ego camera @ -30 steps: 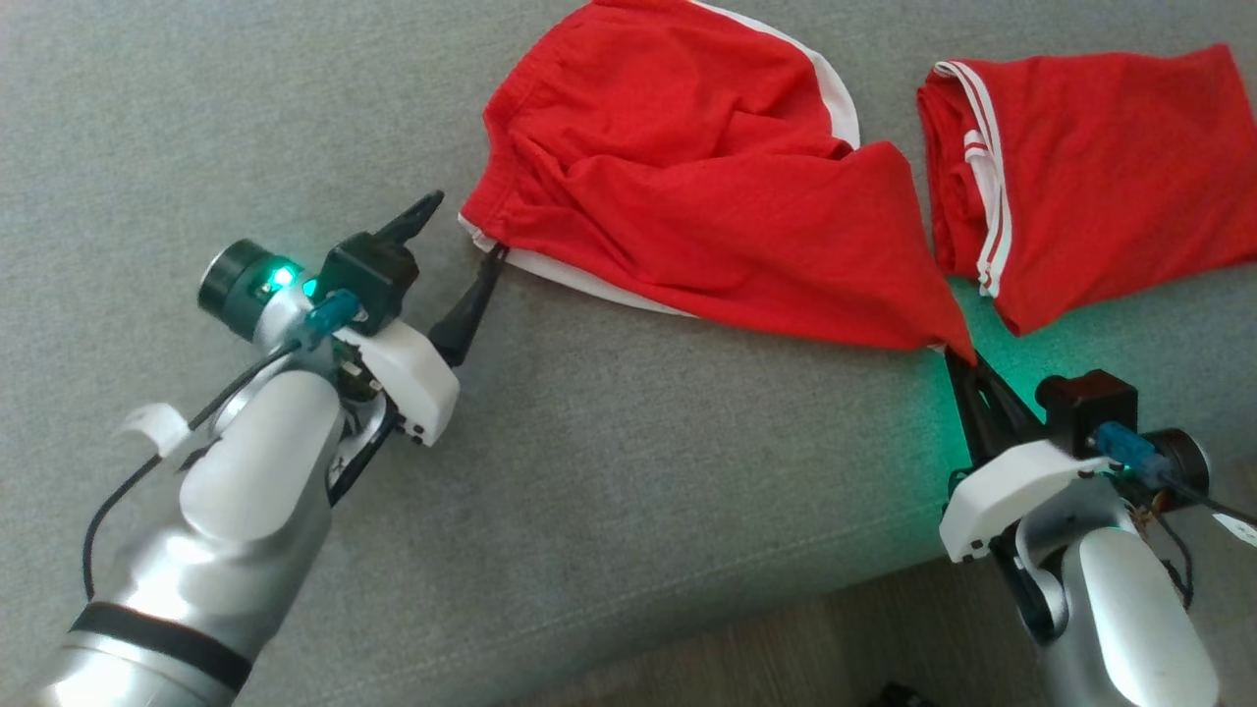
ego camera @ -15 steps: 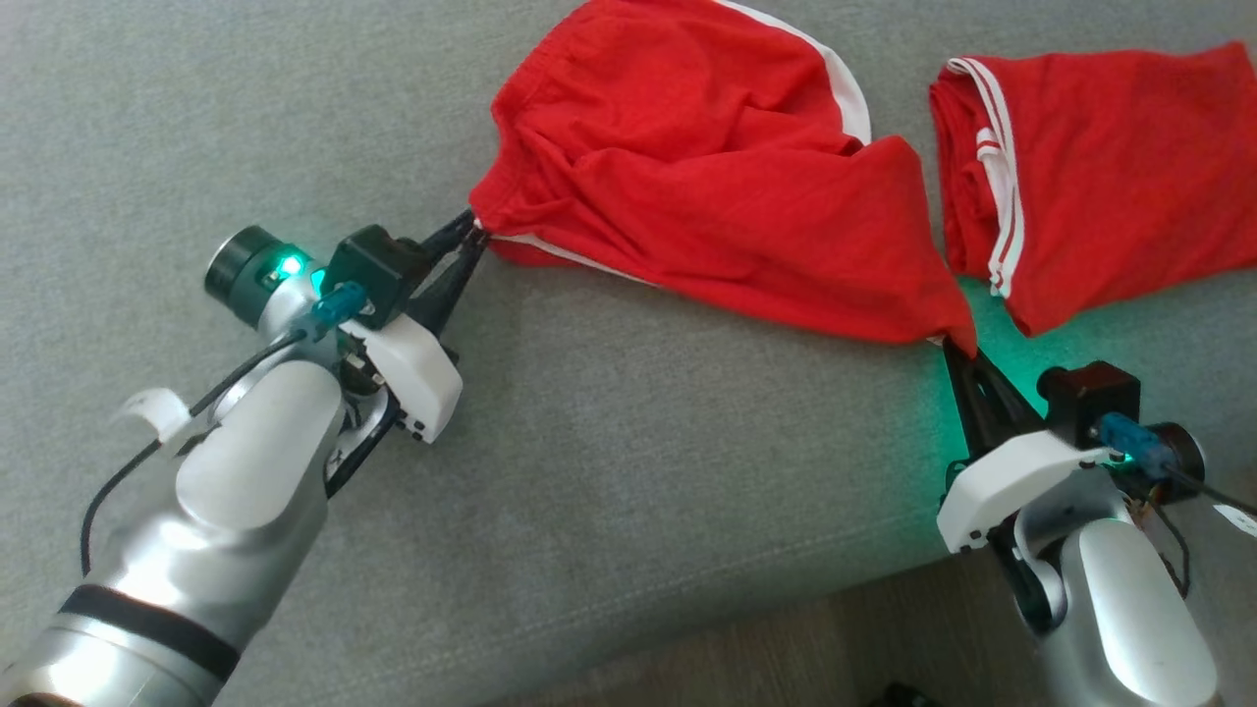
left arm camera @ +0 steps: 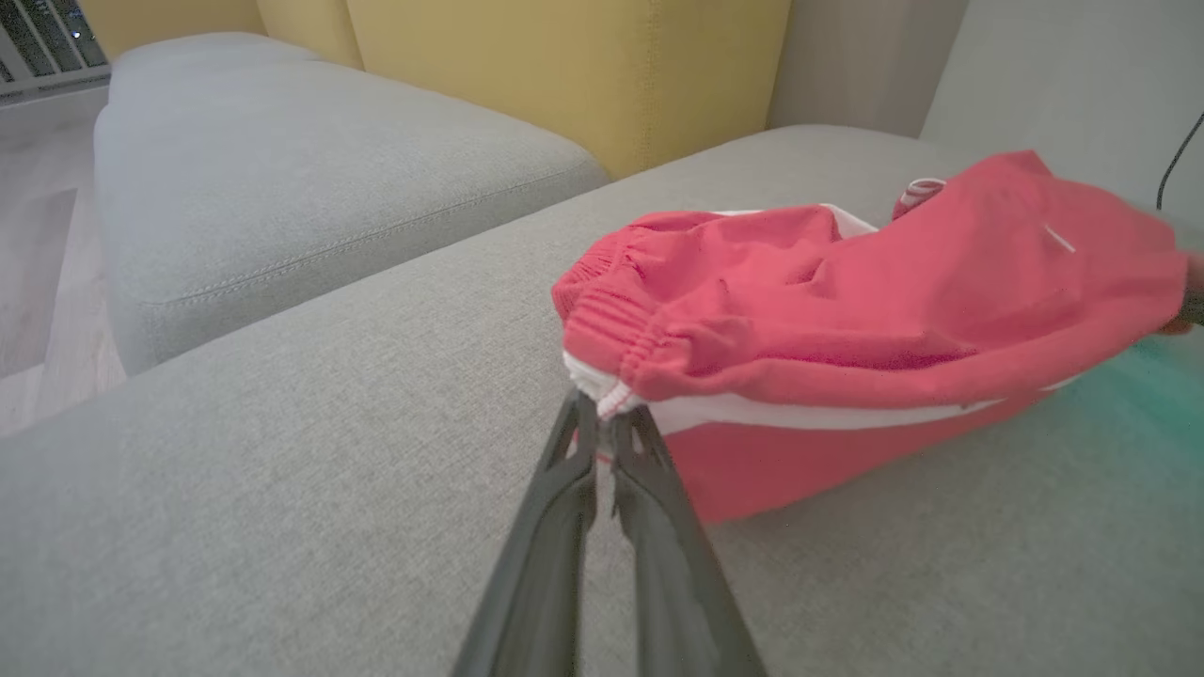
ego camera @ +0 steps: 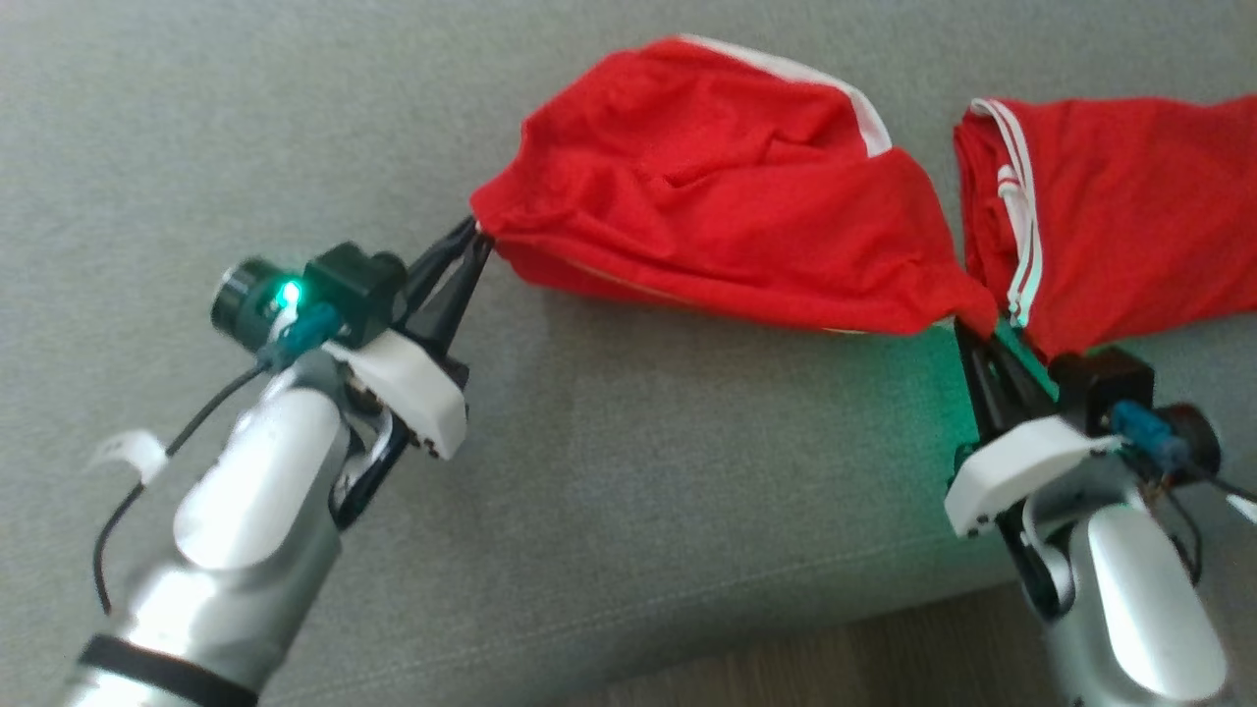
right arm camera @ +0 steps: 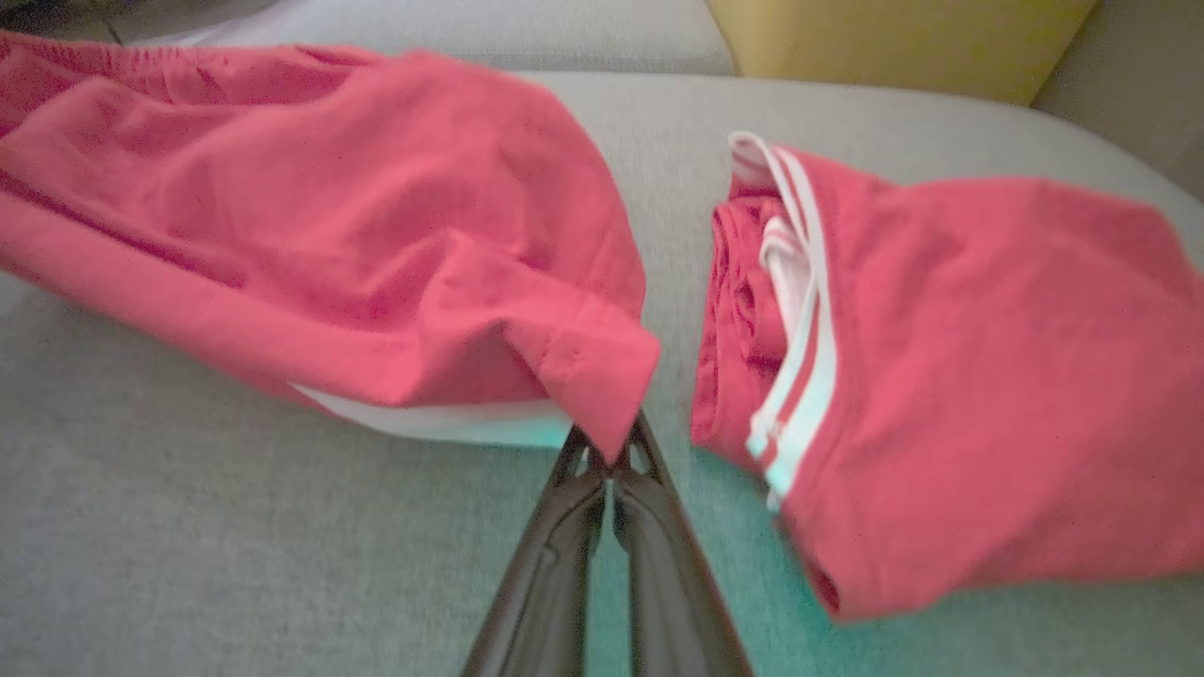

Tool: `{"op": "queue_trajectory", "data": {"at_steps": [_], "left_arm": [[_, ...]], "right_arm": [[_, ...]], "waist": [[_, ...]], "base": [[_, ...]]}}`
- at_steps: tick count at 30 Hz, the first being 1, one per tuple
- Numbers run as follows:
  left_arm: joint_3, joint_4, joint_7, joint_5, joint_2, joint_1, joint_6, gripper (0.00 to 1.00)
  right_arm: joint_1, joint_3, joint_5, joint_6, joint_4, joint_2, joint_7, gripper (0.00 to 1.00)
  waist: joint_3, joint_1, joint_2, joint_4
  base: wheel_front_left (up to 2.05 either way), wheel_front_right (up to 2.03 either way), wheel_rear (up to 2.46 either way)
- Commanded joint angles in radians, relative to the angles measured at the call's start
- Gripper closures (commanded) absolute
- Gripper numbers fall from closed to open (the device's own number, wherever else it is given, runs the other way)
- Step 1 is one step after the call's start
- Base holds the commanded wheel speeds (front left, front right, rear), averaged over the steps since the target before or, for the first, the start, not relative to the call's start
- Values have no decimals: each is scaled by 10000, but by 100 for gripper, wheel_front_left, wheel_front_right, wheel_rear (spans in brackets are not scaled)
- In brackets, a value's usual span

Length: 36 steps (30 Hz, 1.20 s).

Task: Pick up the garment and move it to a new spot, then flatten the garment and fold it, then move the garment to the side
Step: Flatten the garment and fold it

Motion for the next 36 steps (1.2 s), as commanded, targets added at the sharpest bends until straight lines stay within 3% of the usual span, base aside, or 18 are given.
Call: {"op": "queue_trajectory", "data": {"at_steps": [1,9,17,28,36], "left_arm": [[587,-360,-51,-219,144,-29,55,100],[1447,-961,71,-1560,-90,512,140,100],[2884,-2884,706,-3099,-362,729,1238,100],[3031,-5632,2050,-3606,-79,2831,2645,100],[2928,-6288,3594,-4002,593,3410,2941,100]], "right_arm": [[-440,206,-137,-4,-520,-20,-123,100],[-1560,552,-229,-4,-1544,-427,89,100],[-2798,934,57,-4,-2490,-757,301,100],[-1239,1445,995,-4,-3780,-930,2694,100],[-660,1799,1863,-4,-4479,-1184,4897,100]], "waist": [[-369,0,0,211],[-1563,0,0,673],[-2826,0,0,1049],[-3476,0,0,1430],[-2976,0,0,1296]], "base": [[0,0,0],[0,0,0],[0,0,0],[0,0,0],[0,0,0]]}}
